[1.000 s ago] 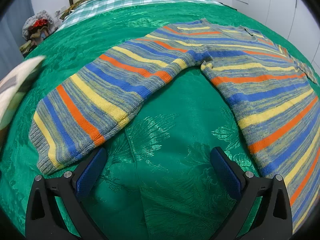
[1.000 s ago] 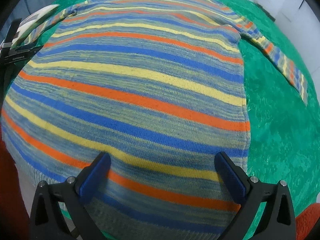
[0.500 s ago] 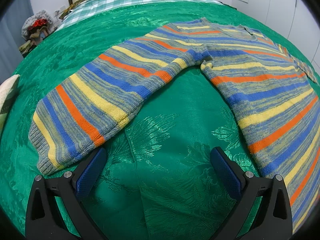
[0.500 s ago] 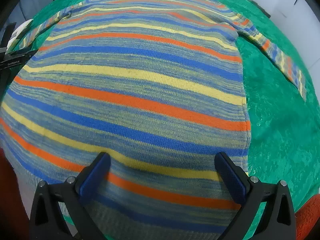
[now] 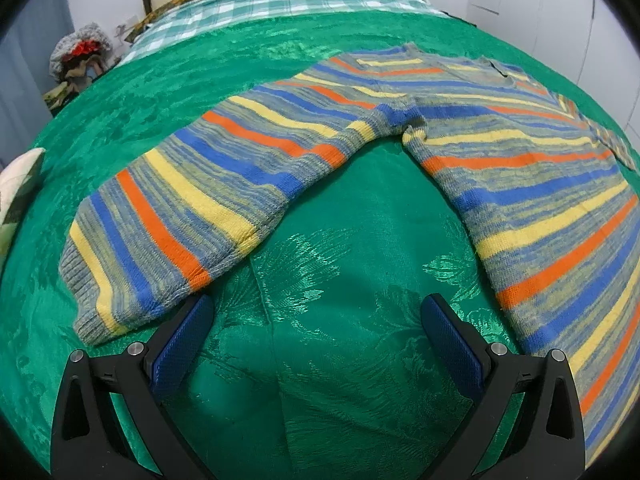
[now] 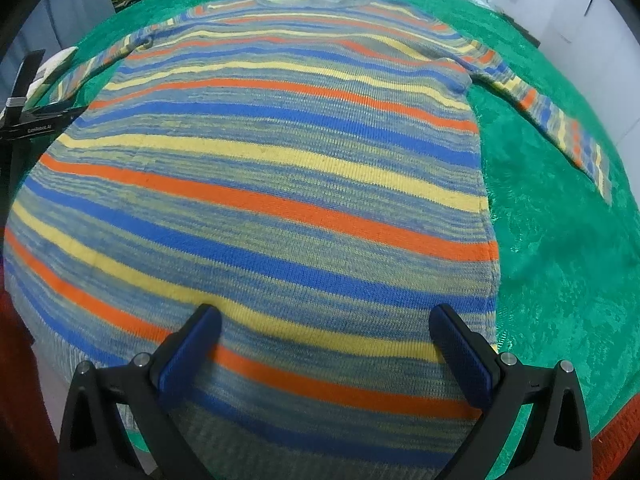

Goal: Fold small clothes

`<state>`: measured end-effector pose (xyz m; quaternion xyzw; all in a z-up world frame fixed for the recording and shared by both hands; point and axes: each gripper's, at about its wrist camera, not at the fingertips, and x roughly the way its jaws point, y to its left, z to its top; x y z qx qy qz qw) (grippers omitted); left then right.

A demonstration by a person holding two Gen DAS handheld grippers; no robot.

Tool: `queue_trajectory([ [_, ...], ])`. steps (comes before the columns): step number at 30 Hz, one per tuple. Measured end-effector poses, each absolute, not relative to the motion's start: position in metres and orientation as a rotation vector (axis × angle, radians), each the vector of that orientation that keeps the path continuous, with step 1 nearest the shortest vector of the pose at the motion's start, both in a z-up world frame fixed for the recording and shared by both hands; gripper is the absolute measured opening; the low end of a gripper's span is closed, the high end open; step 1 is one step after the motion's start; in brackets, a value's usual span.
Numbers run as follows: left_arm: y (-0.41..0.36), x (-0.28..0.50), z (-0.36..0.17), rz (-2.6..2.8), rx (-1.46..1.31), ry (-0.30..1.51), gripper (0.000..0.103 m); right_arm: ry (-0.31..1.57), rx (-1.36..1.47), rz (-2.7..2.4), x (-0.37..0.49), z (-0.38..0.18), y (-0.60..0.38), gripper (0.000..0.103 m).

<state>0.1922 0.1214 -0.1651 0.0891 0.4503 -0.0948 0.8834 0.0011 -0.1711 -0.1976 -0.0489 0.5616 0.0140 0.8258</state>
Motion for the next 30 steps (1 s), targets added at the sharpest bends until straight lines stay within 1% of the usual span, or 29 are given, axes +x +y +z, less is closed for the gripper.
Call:
queue_trajectory([
  [7, 0.125, 0.199, -0.164, -0.162, 0.095, 0.973, 0.103, 1.149, -0.094, 0.041, -0.01, -0.196, -0.17, 0.103],
  [10, 0.128, 0.197, -0.155, -0.107, 0.066, 1.079, 0.103, 1.142, -0.087, 0.058, -0.009, -0.196, -0.174, 0.103],
  [12, 0.144, 0.189, -0.139, -0.091, -0.004, 1.132, 0.101, 1.136, -0.087, 0.067, -0.011, -0.195, -0.175, 0.103],
  [14, 0.177, 0.18, -0.111, -0.111, -0.122, 1.08, 0.101, 1.134, -0.088, 0.074, -0.009, -0.195, -0.177, 0.103],
  [16, 0.235, 0.179, -0.082, -0.061, -0.273, 0.971, 0.102, 1.131, -0.087, 0.078, -0.009, -0.195, -0.177, 0.103],
  [17, 0.26, 0.183, -0.077, -0.025, -0.349, 0.954, 0.102, 1.13, -0.087, 0.079, -0.009, -0.195, -0.178, 0.103],
  [19, 0.315, 0.2, -0.086, -0.006, -0.573, 0.967, 0.101, 1.131, -0.089, 0.077, -0.009, -0.195, -0.178, 0.103],
  [20, 0.331, 0.208, -0.095, -0.012, -0.66, 0.996, 0.098, 1.131, -0.089, 0.076, -0.009, -0.195, -0.177, 0.103],
  [22, 0.353, 0.224, -0.12, -0.043, -0.811, 1.049, 0.081, 1.131, -0.094, 0.075, -0.009, -0.195, -0.176, 0.103],
  [23, 0.354, 0.231, -0.128, -0.083, -0.856, 1.058, 0.062, 1.13, -0.095, 0.075, -0.009, -0.196, -0.177, 0.103],
  [24, 0.353, 0.237, -0.136, -0.129, -0.892, 1.061, 0.046, 1.129, -0.096, 0.073, -0.009, -0.196, -0.177, 0.103],
  [25, 0.348, 0.243, -0.139, -0.161, -0.902, 1.059, 0.04, 1.128, -0.097, 0.072, -0.01, -0.196, -0.177, 0.103],
  [26, 0.34, 0.25, -0.14, -0.175, -0.88, 1.053, 0.025, 1.127, -0.098, 0.072, -0.01, -0.196, -0.177, 0.103],
  [27, 0.336, 0.254, -0.139, -0.165, -0.849, 1.049, 0.005, 1.128, -0.098, 0.072, -0.01, -0.196, -0.177, 0.103],
  [30, 0.332, 0.261, -0.125, -0.064, -0.747, 0.993, 0.002, 1.131, -0.099, 0.069, -0.009, -0.195, -0.176, 0.103],
])
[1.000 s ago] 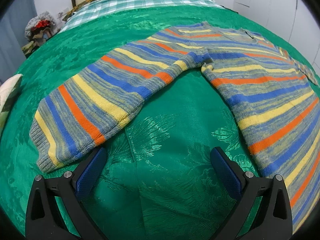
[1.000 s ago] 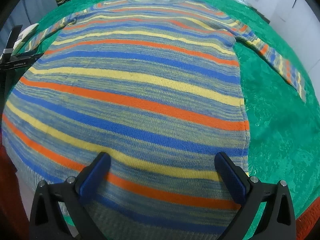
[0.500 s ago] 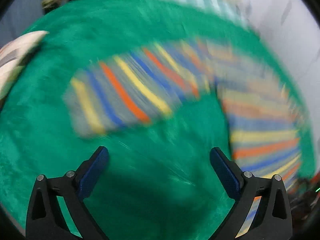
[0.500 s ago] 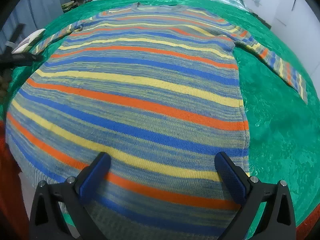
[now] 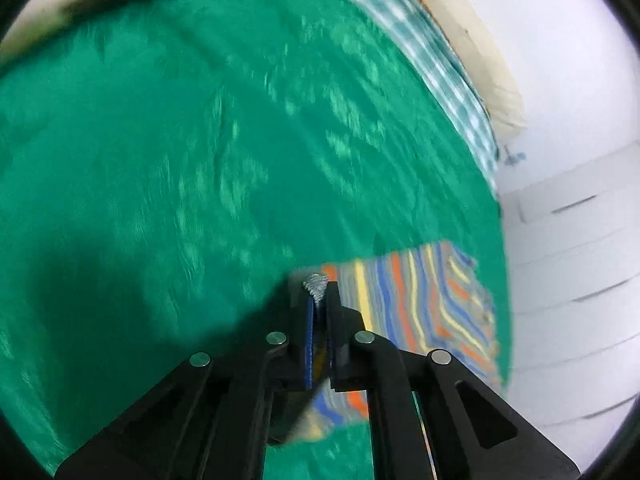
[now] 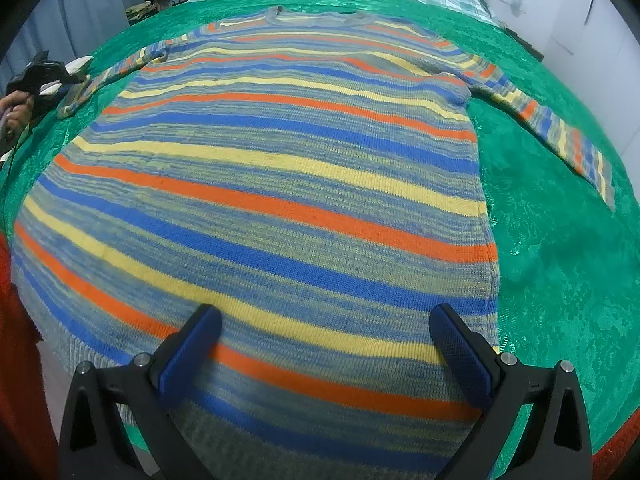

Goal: Fold small clothes

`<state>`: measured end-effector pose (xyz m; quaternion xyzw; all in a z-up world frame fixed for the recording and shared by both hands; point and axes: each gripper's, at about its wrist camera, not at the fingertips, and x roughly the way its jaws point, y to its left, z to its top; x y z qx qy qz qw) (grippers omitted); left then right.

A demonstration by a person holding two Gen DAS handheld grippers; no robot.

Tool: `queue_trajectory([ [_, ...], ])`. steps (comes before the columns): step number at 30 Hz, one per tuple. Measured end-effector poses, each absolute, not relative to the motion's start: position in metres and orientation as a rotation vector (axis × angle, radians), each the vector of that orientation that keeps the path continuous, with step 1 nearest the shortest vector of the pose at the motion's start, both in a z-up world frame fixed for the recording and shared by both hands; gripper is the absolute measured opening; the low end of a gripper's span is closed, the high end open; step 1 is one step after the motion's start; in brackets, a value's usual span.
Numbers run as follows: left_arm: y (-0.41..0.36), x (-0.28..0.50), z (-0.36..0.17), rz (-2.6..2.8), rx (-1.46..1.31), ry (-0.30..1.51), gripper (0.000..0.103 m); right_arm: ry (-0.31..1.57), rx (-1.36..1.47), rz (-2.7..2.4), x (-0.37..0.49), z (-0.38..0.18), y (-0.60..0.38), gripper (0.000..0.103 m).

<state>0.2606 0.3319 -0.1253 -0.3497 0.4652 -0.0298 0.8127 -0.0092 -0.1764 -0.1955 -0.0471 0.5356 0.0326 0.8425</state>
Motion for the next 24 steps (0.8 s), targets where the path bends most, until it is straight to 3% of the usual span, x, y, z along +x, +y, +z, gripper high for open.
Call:
queue_trajectory([
  [8, 0.347, 0.252, -0.131, 0.1, -0.588, 1.02, 0.002, 1.129, -0.101, 0.069, -0.008, -0.196, -0.177, 0.103],
  [10, 0.352, 0.243, -0.13, 0.107, -0.65, 1.011, 0.014, 1.131, -0.101, 0.066, -0.008, -0.195, -0.178, 0.103],
  [11, 0.355, 0.238, -0.128, 0.12, -0.675, 1.015, 0.025, 1.131, -0.1, 0.067, -0.008, -0.195, -0.178, 0.103],
  [12, 0.356, 0.231, -0.126, 0.112, -0.695, 1.009, 0.043, 1.13, -0.099, 0.069, -0.008, -0.195, -0.179, 0.103],
  [14, 0.349, 0.216, -0.12, 0.035, -0.71, 0.96, 0.055, 1.128, -0.098, 0.068, -0.009, -0.195, -0.178, 0.103],
  [19, 0.301, 0.217, -0.144, -0.071, -0.636, 1.069, 0.054, 1.122, -0.099, 0.065, -0.008, -0.196, -0.177, 0.103],
  [20, 0.294, 0.217, -0.148, -0.016, -0.584, 1.081, 0.038, 1.122, -0.1, 0.065, -0.008, -0.196, -0.177, 0.103],
  [21, 0.289, 0.216, -0.149, 0.075, -0.512, 1.087, 0.008, 1.121, -0.101, 0.067, -0.009, -0.196, -0.177, 0.103],
  [24, 0.292, 0.208, -0.15, 0.175, -0.544, 1.107, 0.004, 1.118, -0.1, 0.071, -0.01, -0.195, -0.177, 0.103],
])
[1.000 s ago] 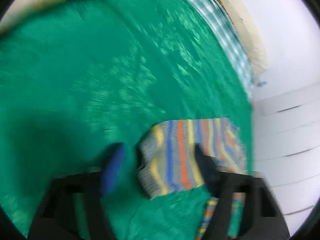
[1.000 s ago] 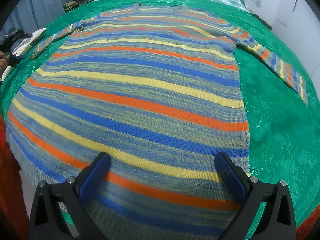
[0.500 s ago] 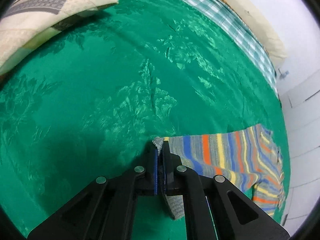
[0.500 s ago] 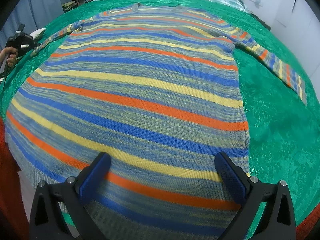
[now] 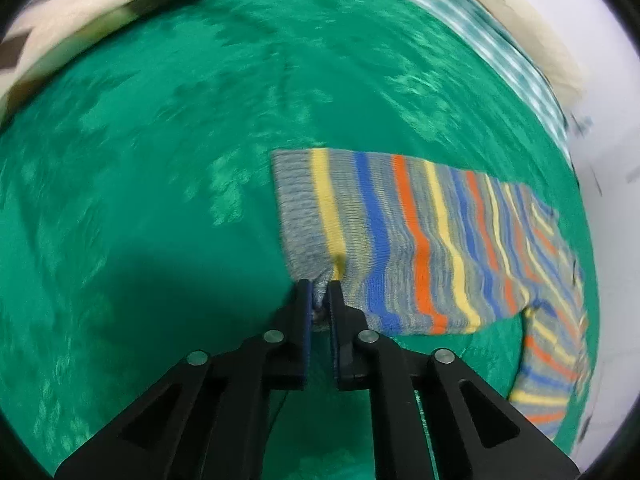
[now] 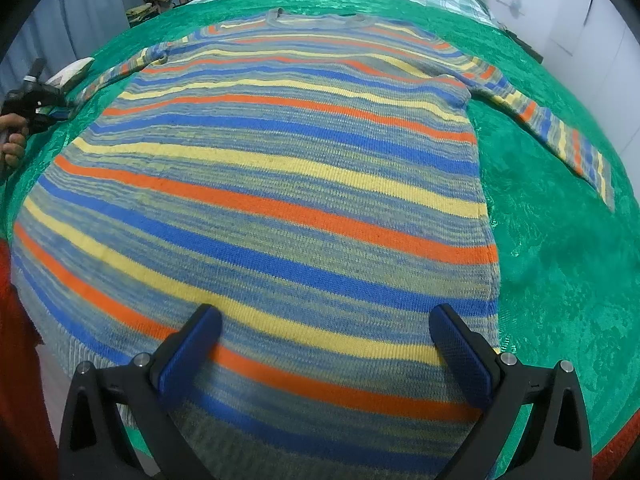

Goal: Fold small clothes

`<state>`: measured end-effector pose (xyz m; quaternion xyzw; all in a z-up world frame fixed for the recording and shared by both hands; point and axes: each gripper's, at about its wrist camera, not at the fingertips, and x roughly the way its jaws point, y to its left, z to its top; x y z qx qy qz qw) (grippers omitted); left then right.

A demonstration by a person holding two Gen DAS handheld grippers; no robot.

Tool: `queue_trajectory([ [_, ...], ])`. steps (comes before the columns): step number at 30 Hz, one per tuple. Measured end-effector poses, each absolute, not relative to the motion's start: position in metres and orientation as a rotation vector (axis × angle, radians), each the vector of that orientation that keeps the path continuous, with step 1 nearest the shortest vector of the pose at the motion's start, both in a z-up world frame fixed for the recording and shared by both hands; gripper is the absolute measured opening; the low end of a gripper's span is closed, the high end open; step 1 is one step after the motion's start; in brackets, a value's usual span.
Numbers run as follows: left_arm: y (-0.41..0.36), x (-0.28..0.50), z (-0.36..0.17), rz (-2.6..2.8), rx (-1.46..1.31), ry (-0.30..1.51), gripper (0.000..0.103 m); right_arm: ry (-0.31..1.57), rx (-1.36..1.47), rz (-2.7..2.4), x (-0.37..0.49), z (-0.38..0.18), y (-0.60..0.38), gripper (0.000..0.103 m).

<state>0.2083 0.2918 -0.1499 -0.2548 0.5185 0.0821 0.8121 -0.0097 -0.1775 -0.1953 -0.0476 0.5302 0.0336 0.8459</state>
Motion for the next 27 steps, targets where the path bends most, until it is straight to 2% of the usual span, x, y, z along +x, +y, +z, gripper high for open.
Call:
queue_trajectory([
  [7, 0.282, 0.201, -0.145, 0.223, -0.37, 1.134, 0.005, 1.112, -0.107, 0.074, -0.009, -0.196, -0.178, 0.103],
  [10, 0.276, 0.202, -0.142, 0.233, -0.34, 1.125, 0.016, 1.11, -0.107, 0.079, -0.01, -0.196, -0.179, 0.103],
  [12, 0.27, 0.194, -0.133, 0.258, -0.326, 1.128, 0.043, 1.113, -0.106, 0.085, -0.011, -0.195, -0.18, 0.103],
  [14, 0.261, 0.178, -0.117, 0.313, -0.255, 1.107, 0.056, 1.124, -0.103, 0.098, -0.013, -0.193, -0.182, 0.103],
  [16, 0.234, 0.153, -0.093, 0.291, -0.194, 1.05, 0.06, 1.147, -0.09, 0.124, -0.017, -0.186, -0.186, 0.103],
  [18, 0.204, 0.131, -0.077, 0.198, -0.199, 1.018, 0.072, 1.15, -0.065, 0.148, -0.021, -0.175, -0.191, 0.103],
  [22, 0.109, 0.081, -0.063, -0.096, -0.176, 0.996, 0.081, 1.093, -0.014, 0.141, -0.019, -0.145, -0.205, 0.103],
  [24, 0.062, 0.068, -0.071, -0.198, -0.141, 1.014, 0.085, 1.086, -0.015, 0.129, -0.011, -0.137, -0.209, 0.103],
  [27, -0.007, 0.054, -0.114, -0.299, 0.004, 1.108, 0.085, 1.147, -0.024, 0.182, 0.0, -0.149, -0.203, 0.103],
])
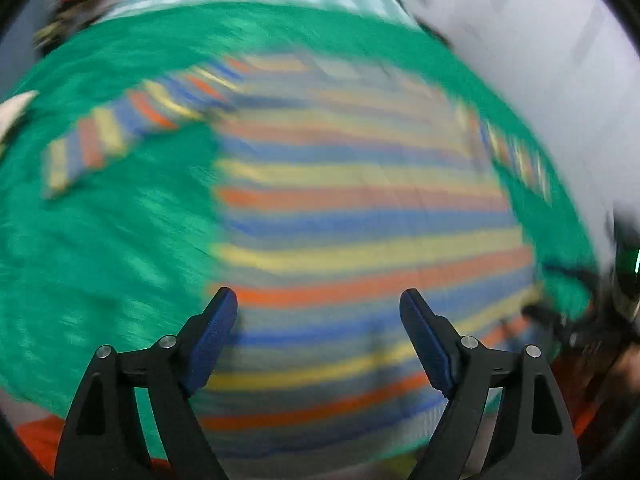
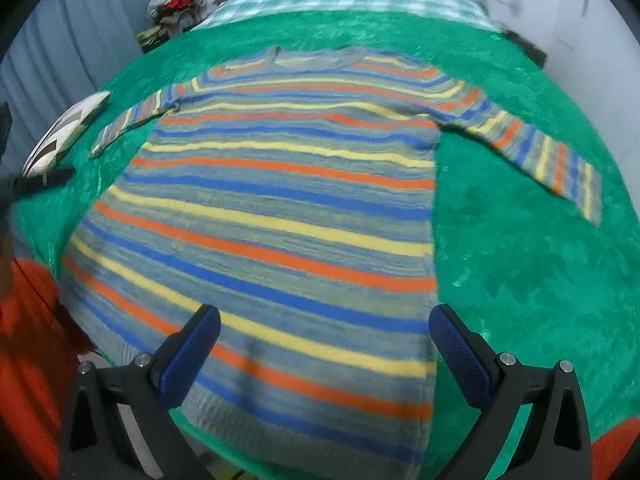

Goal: Fold small clothes

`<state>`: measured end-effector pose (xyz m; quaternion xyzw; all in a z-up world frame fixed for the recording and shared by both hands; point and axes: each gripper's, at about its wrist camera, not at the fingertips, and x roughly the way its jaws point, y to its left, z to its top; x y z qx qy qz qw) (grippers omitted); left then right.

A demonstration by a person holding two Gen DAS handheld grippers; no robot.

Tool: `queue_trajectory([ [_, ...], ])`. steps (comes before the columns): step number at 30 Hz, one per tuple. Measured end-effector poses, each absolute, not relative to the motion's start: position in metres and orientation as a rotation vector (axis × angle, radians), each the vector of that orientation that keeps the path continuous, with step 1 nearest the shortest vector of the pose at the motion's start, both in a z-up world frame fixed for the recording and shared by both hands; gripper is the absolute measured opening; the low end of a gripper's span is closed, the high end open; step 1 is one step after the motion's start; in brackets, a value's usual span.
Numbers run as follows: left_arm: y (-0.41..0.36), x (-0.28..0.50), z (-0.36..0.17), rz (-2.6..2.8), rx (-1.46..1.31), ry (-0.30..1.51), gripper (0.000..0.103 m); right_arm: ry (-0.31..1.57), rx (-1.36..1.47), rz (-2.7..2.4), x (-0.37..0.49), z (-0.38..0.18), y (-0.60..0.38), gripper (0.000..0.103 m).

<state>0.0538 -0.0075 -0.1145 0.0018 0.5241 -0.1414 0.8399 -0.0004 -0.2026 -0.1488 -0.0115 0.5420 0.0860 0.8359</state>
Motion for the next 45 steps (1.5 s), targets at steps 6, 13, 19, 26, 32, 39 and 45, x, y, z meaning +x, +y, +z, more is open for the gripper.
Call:
queue_trajectory([
  [6, -0.04, 0.02, -0.157, -0.229, 0.225, 1.139, 0.085, 1.252, -0.188, 0.213, -0.025, -0.193, -0.181, 0.103],
  [13, -0.029, 0.02, -0.147, -0.215, 0.159, 1.215, 0.085, 1.312, -0.133, 0.212, -0.038, -0.188, -0.192, 0.102],
  [19, 0.001, -0.016, -0.09, -0.328, -0.046, 1.062, 0.08, 1.151, 0.345, 0.137, -0.054, -0.133, -0.29, 0.094],
  [26, -0.07, -0.049, -0.104, -0.671, 0.348, 1.032, 0.079, 1.372, 0.59, 0.266, -0.05, -0.176, -0.32, 0.081],
  [32, -0.072, -0.039, -0.12, -0.665, 0.331, 1.091, 0.078, 1.392, 0.574, 0.285, -0.06, -0.191, -0.312, 0.081],
  [39, -0.076, -0.049, -0.113, -0.713, 0.41, 1.079, 0.078, 1.354, 0.456, 0.223, -0.061, -0.159, -0.304, 0.081],
  [45, -0.042, -0.034, -0.118, -0.649, -0.123, 1.324, 0.078, 1.436, 0.877, 0.496, -0.077, -0.158, -0.273, 0.08],
])
